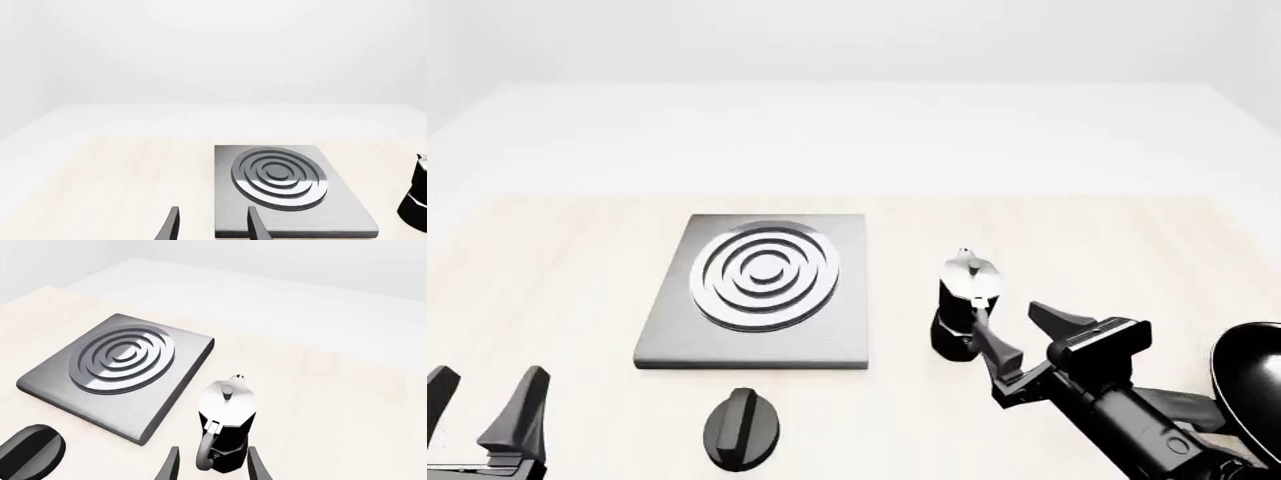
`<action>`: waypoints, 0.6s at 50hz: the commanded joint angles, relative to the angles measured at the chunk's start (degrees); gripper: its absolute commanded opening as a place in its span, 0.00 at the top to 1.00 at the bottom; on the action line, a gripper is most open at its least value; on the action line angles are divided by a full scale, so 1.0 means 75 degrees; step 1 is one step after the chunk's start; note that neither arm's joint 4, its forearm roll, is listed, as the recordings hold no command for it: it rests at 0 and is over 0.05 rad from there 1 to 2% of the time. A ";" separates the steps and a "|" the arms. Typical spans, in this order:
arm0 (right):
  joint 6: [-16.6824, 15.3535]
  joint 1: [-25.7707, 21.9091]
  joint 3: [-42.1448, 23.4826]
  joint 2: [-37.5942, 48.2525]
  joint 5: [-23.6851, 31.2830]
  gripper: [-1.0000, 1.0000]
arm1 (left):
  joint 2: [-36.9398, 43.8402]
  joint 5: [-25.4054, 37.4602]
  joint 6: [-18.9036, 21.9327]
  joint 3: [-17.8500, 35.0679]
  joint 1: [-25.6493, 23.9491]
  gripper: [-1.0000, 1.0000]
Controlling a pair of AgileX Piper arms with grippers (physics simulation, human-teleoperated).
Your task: Put the moka pot on the stove.
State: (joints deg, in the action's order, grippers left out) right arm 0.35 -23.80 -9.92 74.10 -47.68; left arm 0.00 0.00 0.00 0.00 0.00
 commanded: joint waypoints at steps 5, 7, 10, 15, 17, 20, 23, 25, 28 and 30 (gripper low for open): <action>0.0184 -0.0152 -0.0068 0.0935 -0.0728 0.00 | 0.0000 0.0000 0.0000 0.0000 0.0000 0.00; 0.0204 -0.0169 -0.0080 0.1008 -0.0775 0.00 | 0.0000 0.0000 0.0000 0.0000 0.0000 0.00; 0.0225 -0.0199 -0.0103 0.1109 -0.0841 0.00 | 0.0000 0.0000 0.0000 0.0000 0.0000 0.00; 0.0259 -0.0207 -0.0085 0.1267 -0.0990 0.00 | 0.0000 0.0000 0.0000 0.0000 0.0000 0.00; 0.0277 -0.0216 -0.0073 0.1352 -0.1071 0.00 | 0.0000 0.0000 0.0000 0.0000 0.0000 0.00; 0.0297 -0.0220 -0.0081 0.1455 -0.1148 0.00 | 0.0000 0.0000 0.0000 0.0000 0.0000 0.00; 0.0316 -0.0230 -0.0089 0.1532 -0.1207 0.00 | 0.0000 0.0000 0.0000 0.0000 0.0000 0.00; 0.0332 -0.0244 -0.0096 0.1603 -0.1260 0.00 | 0.0000 0.0000 0.0000 0.0000 0.0000 0.00; 0.0357 -0.0255 -0.0090 0.1716 -0.1358 0.00 | 0.0000 0.0000 0.0000 0.0000 0.0000 0.00; 0.0377 -0.0270 -0.0087 0.1792 -0.1418 0.00 | 0.0000 0.0000 0.0000 0.0000 0.0000 0.00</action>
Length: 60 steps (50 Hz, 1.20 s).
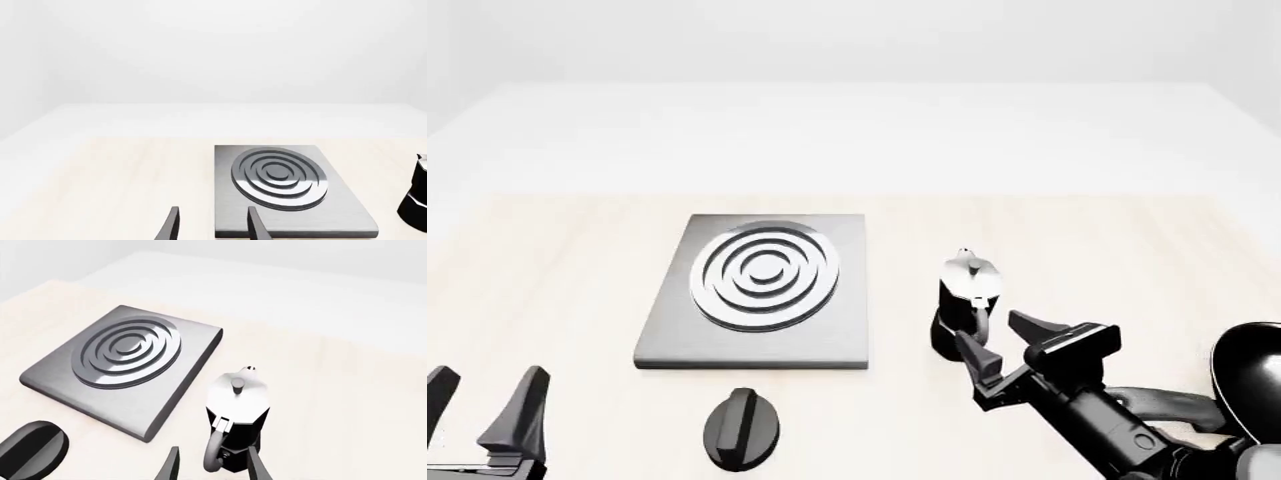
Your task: Put the moka pot on the stove.
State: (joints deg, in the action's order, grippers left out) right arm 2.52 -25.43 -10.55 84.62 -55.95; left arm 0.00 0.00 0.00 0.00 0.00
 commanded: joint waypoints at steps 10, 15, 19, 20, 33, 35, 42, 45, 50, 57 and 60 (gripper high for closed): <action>0.0158 -0.0070 -0.0003 0.0687 -0.0553 0.00 | 0.0000 0.0000 0.0000 0.0000 0.0000 0.00; 0.0206 -0.0039 0.0010 0.0958 -0.0786 0.00 | 0.0000 0.0000 0.0000 0.0000 0.0000 0.00; 0.0262 -0.0014 0.0057 0.1093 -0.0951 0.00 | 0.0000 0.0000 0.0000 0.0000 0.0000 0.00; 0.0265 -0.0007 0.0067 0.1170 -0.1017 0.00 | 0.0000 0.0000 0.0000 0.0000 0.0000 0.00; 0.0379 -0.0093 -0.0001 0.1586 -0.1293 0.00 | 0.0000 0.0000 0.0000 0.0000 0.0000 0.00; 0.0379 -0.0093 -0.0011 0.1599 -0.1295 0.00 | 0.0000 0.0000 0.0000 0.0000 0.0000 0.00; 0.0423 -0.0146 -0.0059 0.1732 -0.1365 0.00 | 0.0000 0.0000 0.0000 0.0000 0.0000 0.00; 0.0439 -0.0162 -0.0109 0.1774 -0.1348 0.00 | 0.0000 0.0000 0.0000 0.0000 0.0000 0.00; 0.0438 -0.0178 -0.0164 0.1757 -0.1301 0.00 | 0.0000 0.0000 0.0000 0.0000 0.0000 0.00; 0.0414 -0.0198 -0.0139 0.1793 -0.1365 1.00 | 0.0000 0.0000 0.0000 0.0000 0.0000 0.00; 0.0409 -0.0207 -0.0123 0.1789 -0.1381 1.00 | 0.0000 0.0000 0.0000 0.0000 0.0000 0.00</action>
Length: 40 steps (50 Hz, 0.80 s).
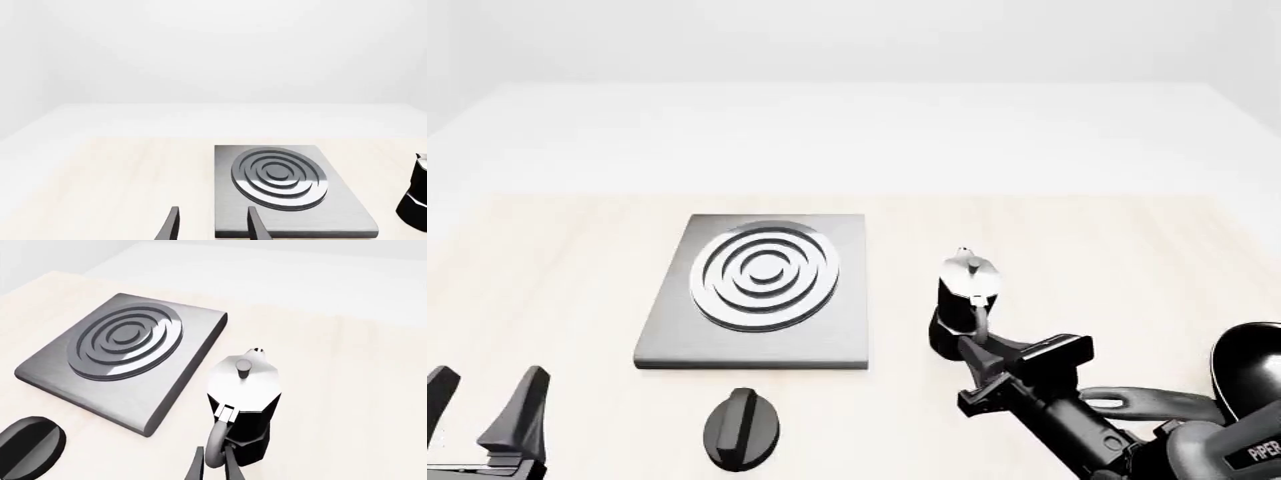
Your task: Put the moka pot on the stove.
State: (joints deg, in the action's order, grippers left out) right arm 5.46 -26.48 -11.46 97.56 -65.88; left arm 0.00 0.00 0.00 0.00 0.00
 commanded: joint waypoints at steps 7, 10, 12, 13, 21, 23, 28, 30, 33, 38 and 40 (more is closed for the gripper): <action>-0.0006 -0.0026 0.0032 0.0041 -0.0069 1.00 | 0.0000 0.0000 0.0000 0.0000 0.0000 0.00; 0.0034 -0.0041 0.0040 -0.0188 0.0095 1.00 | 0.0000 0.0000 0.0000 0.0000 0.0000 0.00; 0.0004 -0.0048 0.0020 -0.0323 0.0220 1.00 | 0.0000 0.0000 0.0000 0.0000 0.0000 0.00; -0.0019 -0.0032 0.0008 -0.0429 0.0309 1.00 | 0.0000 0.0000 0.0000 0.0000 0.0000 0.00; 0.0351 0.0020 0.0096 -0.1632 0.1068 1.00 | 0.0000 0.0000 0.0000 0.0000 0.0000 0.00; 0.0299 0.0016 0.0110 -0.1822 0.1218 1.00 | 0.0000 0.0000 0.0000 0.0000 0.0000 0.00; 0.0272 0.0051 0.0143 -0.2250 0.1532 1.00 | 0.0000 0.0000 0.0000 0.0000 0.0000 0.00; 0.0250 0.0060 0.0156 -0.2399 0.1639 1.00 | 0.0000 0.0000 0.0000 0.0000 0.0000 0.00; 0.0599 0.0115 0.0252 -0.2687 0.1699 1.00 | 0.0000 0.0000 0.0000 0.0000 0.0000 0.00; 0.0435 0.0101 0.0244 -0.2908 0.1921 1.00 | 0.0000 0.0000 0.0000 0.0000 0.0000 0.00; 0.0431 0.0100 0.0207 -0.3032 0.2056 1.00 | 0.0000 0.0000 0.0000 0.0000 0.0000 0.00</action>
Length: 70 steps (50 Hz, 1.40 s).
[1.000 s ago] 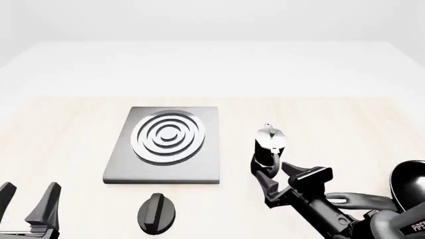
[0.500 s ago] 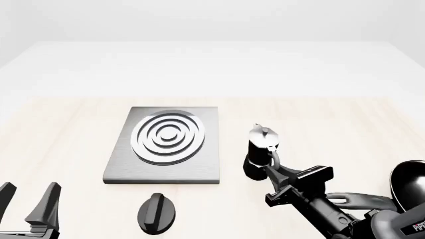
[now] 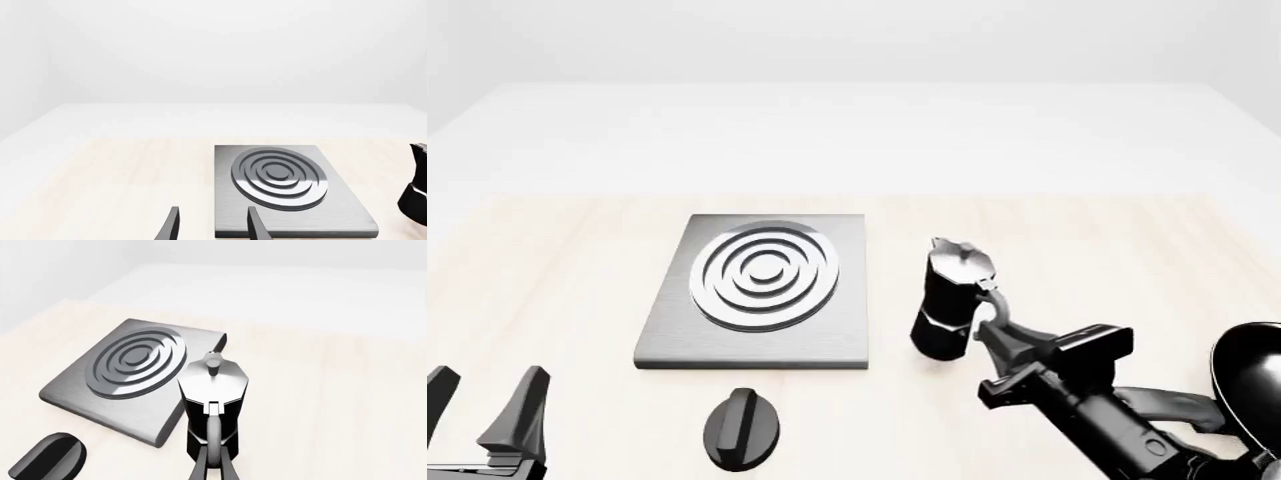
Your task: Put the moka pot on the stove.
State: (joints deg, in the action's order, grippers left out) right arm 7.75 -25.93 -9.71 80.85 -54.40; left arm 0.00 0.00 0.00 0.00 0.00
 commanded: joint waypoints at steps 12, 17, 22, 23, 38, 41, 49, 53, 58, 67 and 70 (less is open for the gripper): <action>-0.0131 0.0020 -0.0401 -0.1760 0.1553 1.00 | 0.0000 0.0000 0.0000 0.0000 0.0000 0.00; -0.0288 -0.0036 -0.0653 -0.1991 0.1939 1.00 | 0.0000 0.0000 0.0000 0.0000 0.0000 0.00; -0.0386 -0.0081 -0.0925 -0.2173 0.2268 1.00 | 0.0000 0.0000 0.0000 0.0000 0.0000 0.00; -0.0420 -0.0096 -0.1034 -0.2223 0.2379 1.00 | 0.0000 0.0000 0.0000 0.0000 0.0000 0.00; -0.0554 -0.0147 -0.1746 -0.1983 0.2669 1.00 | 0.0000 0.0000 0.0000 0.0000 0.0000 0.00; -0.0597 -0.0168 -0.1932 -0.1942 0.2768 1.00 | 0.0000 0.0000 0.0000 0.0000 0.0000 0.00; -0.0637 -0.0178 -0.2310 -0.1671 0.2704 1.00 | 0.0000 0.0000 0.0000 0.0000 0.0000 0.00; -0.0624 -0.0281 -0.2542 -0.1406 0.2591 1.00 | 0.0000 0.0000 0.0000 0.0000 0.0000 0.00; -0.0620 -0.0410 -0.2769 -0.1126 0.2514 1.00 | 0.0000 0.0000 0.0000 0.0000 0.0000 0.00; -0.0628 -0.0600 -0.3213 -0.0603 0.2430 1.00 | 0.0000 0.0000 0.0000 0.0000 0.0000 0.00; -0.0636 -0.0654 -0.3354 -0.0451 0.2416 1.00 | 0.0000 0.0000 0.0000 0.0000 0.0000 0.00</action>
State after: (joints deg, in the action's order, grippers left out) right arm 2.79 -29.49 -30.83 74.22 -35.47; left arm 0.00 0.00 0.00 0.00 0.00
